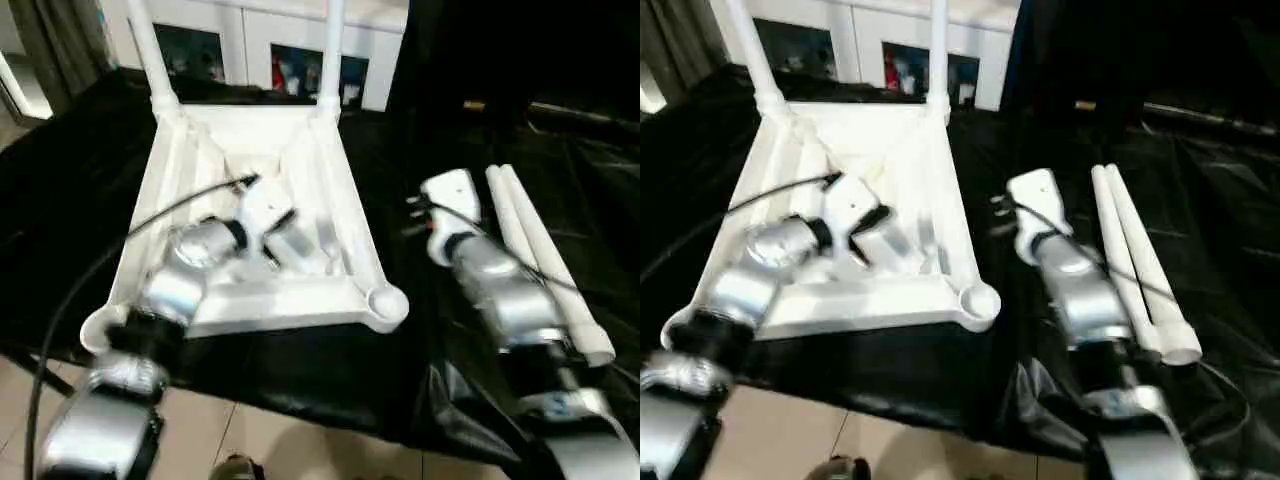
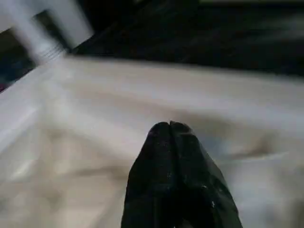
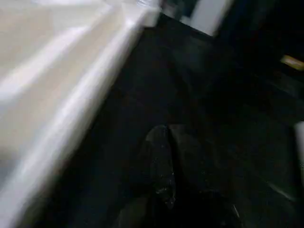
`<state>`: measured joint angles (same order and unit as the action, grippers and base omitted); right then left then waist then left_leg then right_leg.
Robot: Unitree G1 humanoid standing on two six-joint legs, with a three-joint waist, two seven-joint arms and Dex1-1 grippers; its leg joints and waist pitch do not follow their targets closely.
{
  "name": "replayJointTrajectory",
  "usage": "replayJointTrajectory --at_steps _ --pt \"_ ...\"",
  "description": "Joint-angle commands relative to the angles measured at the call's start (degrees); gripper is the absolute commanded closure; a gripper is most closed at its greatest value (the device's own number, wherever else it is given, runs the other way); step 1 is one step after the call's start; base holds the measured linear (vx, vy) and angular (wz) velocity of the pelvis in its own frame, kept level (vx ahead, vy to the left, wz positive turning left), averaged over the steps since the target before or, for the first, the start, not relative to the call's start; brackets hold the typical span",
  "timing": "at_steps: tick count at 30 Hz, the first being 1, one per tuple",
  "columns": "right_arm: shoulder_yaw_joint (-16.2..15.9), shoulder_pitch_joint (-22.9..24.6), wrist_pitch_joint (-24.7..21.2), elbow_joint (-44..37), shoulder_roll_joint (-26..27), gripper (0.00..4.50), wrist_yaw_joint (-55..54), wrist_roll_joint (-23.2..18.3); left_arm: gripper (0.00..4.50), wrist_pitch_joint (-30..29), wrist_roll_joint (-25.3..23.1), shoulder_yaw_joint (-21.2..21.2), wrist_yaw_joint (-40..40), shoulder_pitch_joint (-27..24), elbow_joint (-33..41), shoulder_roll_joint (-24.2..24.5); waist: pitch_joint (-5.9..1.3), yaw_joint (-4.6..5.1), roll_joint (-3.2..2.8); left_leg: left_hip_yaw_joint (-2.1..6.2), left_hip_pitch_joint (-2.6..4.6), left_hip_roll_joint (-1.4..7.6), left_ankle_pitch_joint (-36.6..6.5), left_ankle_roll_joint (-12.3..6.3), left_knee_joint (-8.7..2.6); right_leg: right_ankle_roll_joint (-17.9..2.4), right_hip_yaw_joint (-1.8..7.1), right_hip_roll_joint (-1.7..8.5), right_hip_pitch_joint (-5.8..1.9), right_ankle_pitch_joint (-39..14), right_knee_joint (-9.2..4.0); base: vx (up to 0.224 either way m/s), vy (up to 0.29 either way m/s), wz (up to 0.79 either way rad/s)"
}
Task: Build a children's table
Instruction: Rotate table base, then pick table leg
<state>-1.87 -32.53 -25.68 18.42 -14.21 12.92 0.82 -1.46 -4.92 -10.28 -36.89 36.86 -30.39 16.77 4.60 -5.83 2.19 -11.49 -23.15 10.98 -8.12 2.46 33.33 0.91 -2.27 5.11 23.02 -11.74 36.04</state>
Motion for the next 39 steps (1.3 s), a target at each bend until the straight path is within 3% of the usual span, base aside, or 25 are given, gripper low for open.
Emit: replayJointTrajectory --at_steps 1,4,8,11,13,14,15,19,28,30,31,34,39 --pt "4.2 1.3 -5.6 -4.2 -0.3 4.21 -1.9 -1.9 4.5 -1.6 4.5 -0.3 -3.1 -2.9 7.4 -0.5 -5.27 -0.21 -0.95 0.93 2.25 1.85 -11.8 1.71 -3.43 -13.9 1.96 2.7 -2.82 2.4 -3.33 0.0 0.0 0.0" --pt "7.5 1.8 -9.2 -4.8 -1.5 4.14 -4.2 -2.7 4.5 -7.4 9.8 -0.7 -4.8 -7.1 17.5 -1.3 -4.98 0.12 -0.71 0.8 2.45 1.95 -14.8 2.92 -3.65 -12.8 1.98 2.47 -2.24 -3.6 -3.88 0.0 0.0 0.0" --pt "8.9 1.5 -11.2 -4.0 -2.5 3.7 -4.7 -2.9 4.5 -11.2 12.2 -0.7 -5.5 -8.8 22.4 -1.2 -4.84 0.36 -0.7 0.89 2.33 1.91 -14.8 3.75 -3.68 -11.4 2.01 2.4 -2.21 -5.2 -3.96 0.0 0.0 0.0" --pt "14.2 0.3 -20.4 -2.7 -6.0 3.38 -6.0 -3.5 4.5 -19.1 15.4 -1.4 -9.8 -12.3 32.6 1.4 -4.92 0.74 -0.51 0.7 2.43 1.82 -12.5 3.42 -3.4 -10.8 2.01 2.01 -2.21 -3.7 -3.73 0.0 0.0 0.0" --pt "15.6 0.3 -23.5 -3.0 -7.3 3.29 -5.7 -3.7 4.5 -21.2 16.2 -1.6 -11.5 -13.0 34.3 2.6 -4.99 0.74 -0.88 0.67 2.32 1.58 -11.6 3.41 -3.28 -10.3 2.05 1.89 -2.28 -3.0 -3.61 0.0 0.0 0.0" --pt "15.9 0.8 -25.4 -3.9 -8.4 3.2 -5.5 -3.4 4.5 -22.1 17.3 -1.4 -11.9 -13.1 35.2 2.9 -4.96 0.85 -0.74 0.62 2.23 1.43 -11.3 3.56 -3.25 -9.9 2.05 1.82 -2.38 -3.0 -3.7 0.0 0.0 0.0" --pt "16.1 1.3 -26.5 -4.6 -9.0 3.08 -5.4 -3.2 4.5 -22.3 17.5 -1.3 -11.8 -13.1 35.6 3.0 -4.95 0.89 -0.43 0.64 2.21 1.47 -11.3 3.52 -3.26 -9.9 2.02 1.9 -2.42 -3.7 -3.84 0.0 0.0 0.0" --pt "16.4 1.8 -28.3 -5.1 -9.9 2.79 -5.2 -3.3 4.5 -22.9 17.9 -1.5 -11.7 -13.3 36.7 3.1 -4.96 1.17 -0.35 0.74 2.04 1.49 -11.9 3.5 -3.27 -9.4 2.03 2.11 -2.45 -6.3 -4.09 0.0 0.0 0.0" --pt "13.7 3.4 -36.2 -5.1 -11.3 1.98 -1.8 -5.2 4.5 -27.5 18.6 -2.3 -10.9 -14.9 41.6 4.5 -5.12 0.9 -0.55 0.62 2.15 1.54 -10.6 2.57 -2.99 -9.8 2.04 1.97 -2.34 -5.5 -4.0 0.0 0.0 0.0" --pt "13.5 3.4 -38.1 -5.1 -11.0 1.98 -1.9 -5.2 4.5 -29.1 18.6 -2.3 -11.0 -15.1 42.8 5.0 -5.11 0.96 -0.52 0.66 2.11 1.5 -10.3 2.74 -3.03 -9.9 1.98 1.9 -2.36 -5.6 -3.96 0.0 0.0 0.0" --pt "13.5 3.4 -38.1 -5.1 -11.0 1.98 -1.9 -5.2 4.5 -29.1 18.6 -2.3 -11.0 -15.1 42.8 5.0 -5.08 0.8 -0.1 0.63 2.13 1.58 -10.5 2.76 -3.03 -9.6 2.02 2.18 -2.34 -7.5 -4.05 0.0 0.0 0.0" --pt "13.7 4.0 -39.0 -5.6 -10.3 1.98 -1.9 -5.5 4.5 -30.0 19.0 -2.5 -11.4 -15.3 43.8 5.5 -5.05 0.8 -0.52 0.66 2.26 1.56 -11.1 3.31 -3.02 -9.2 2.03 2.07 -2.14 -8.3 -4.1 0.0 0.0 0.0" --pt "11.6 4.5 -41.1 -9.2 -9.4 1.98 -0.2 -6.9 4.5 -30.8 19.4 -2.8 -11.0 -15.2 44.4 6.2 -5.15 0.84 -0.47 0.74 2.15 1.52 -10.9 3.47 -3.07 -8.8 2.0 2.01 -2.25 -7.5 -4.0 0.0 0.0 0.0"
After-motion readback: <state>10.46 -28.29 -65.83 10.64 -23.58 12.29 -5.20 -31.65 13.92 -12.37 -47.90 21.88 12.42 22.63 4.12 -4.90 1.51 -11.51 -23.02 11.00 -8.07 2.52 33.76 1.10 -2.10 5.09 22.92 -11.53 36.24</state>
